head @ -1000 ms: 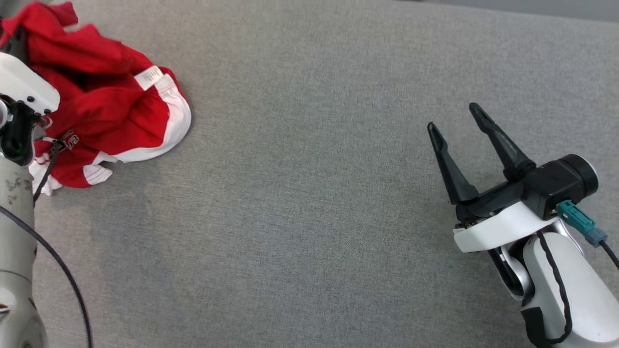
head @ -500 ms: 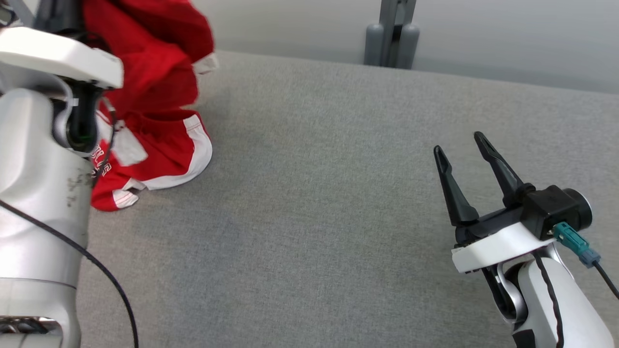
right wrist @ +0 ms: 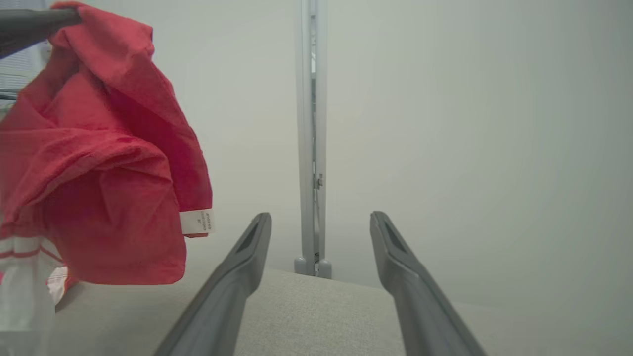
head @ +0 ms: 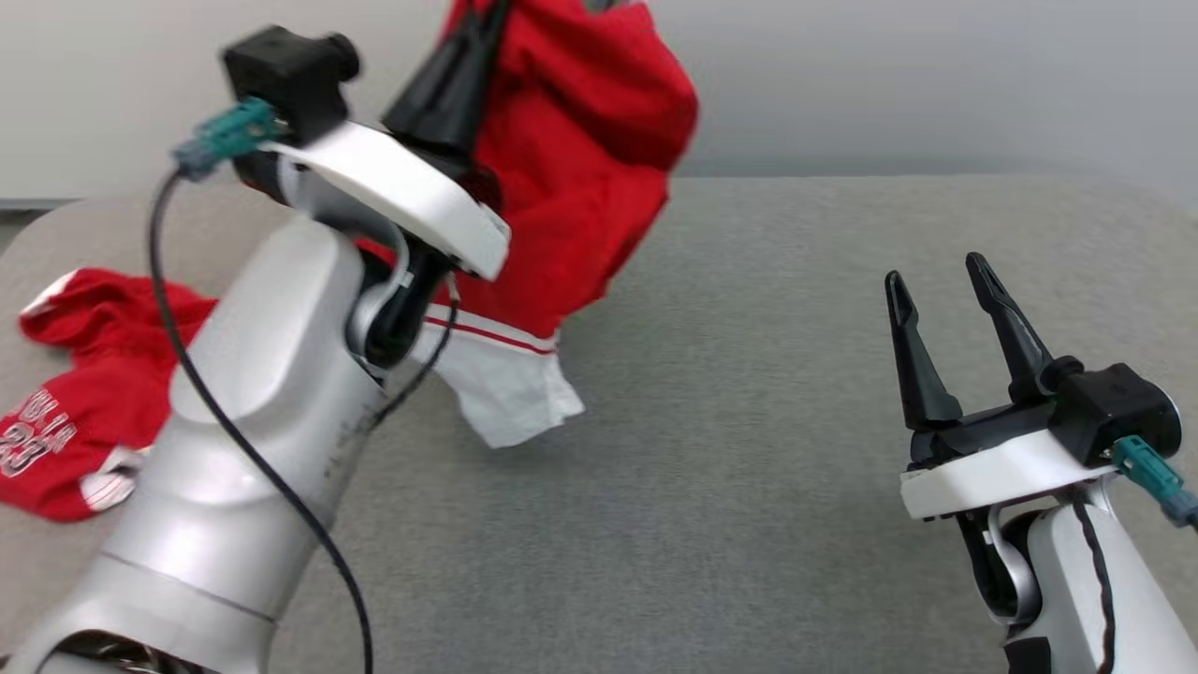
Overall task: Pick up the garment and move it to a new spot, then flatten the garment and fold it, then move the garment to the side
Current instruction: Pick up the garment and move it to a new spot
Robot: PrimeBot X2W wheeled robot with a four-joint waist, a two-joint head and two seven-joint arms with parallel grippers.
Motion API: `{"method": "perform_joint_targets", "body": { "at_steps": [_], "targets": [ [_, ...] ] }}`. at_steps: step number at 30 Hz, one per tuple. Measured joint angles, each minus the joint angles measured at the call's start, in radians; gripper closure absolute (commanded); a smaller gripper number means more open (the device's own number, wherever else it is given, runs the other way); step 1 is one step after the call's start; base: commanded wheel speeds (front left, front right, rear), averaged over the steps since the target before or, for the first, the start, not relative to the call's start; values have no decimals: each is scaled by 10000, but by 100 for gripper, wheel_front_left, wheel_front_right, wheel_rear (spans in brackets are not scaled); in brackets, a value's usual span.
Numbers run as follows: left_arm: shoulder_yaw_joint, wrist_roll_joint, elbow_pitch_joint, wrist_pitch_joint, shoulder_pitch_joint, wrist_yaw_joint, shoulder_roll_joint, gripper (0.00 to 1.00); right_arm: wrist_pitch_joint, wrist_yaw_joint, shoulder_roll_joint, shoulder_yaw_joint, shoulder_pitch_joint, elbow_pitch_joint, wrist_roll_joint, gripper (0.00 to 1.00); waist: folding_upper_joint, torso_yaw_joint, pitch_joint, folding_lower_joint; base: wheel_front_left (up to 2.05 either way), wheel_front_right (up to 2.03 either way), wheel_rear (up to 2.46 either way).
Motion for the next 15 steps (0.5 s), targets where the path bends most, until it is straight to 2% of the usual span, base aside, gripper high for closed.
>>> {"method": "perform_joint_targets", "body": {
  "at_steps": [4,10,15],
  "targets": [
    [-619,209,479,-6,211,2,-403,100,2,0,58,-253,-8,-65,-67,0,0,-768,39,0,0,0,0],
    [-1352,355,1896,-345,663,178,-890,100,0,0,140,-508,-49,-128,-29,0,0,-2070,196,0,0,0,0],
    [-2090,8,2556,-646,1014,384,-970,100,0,0,196,-675,-114,-205,109,0,0,-3122,460,0,0,0,0]
  ]
}}
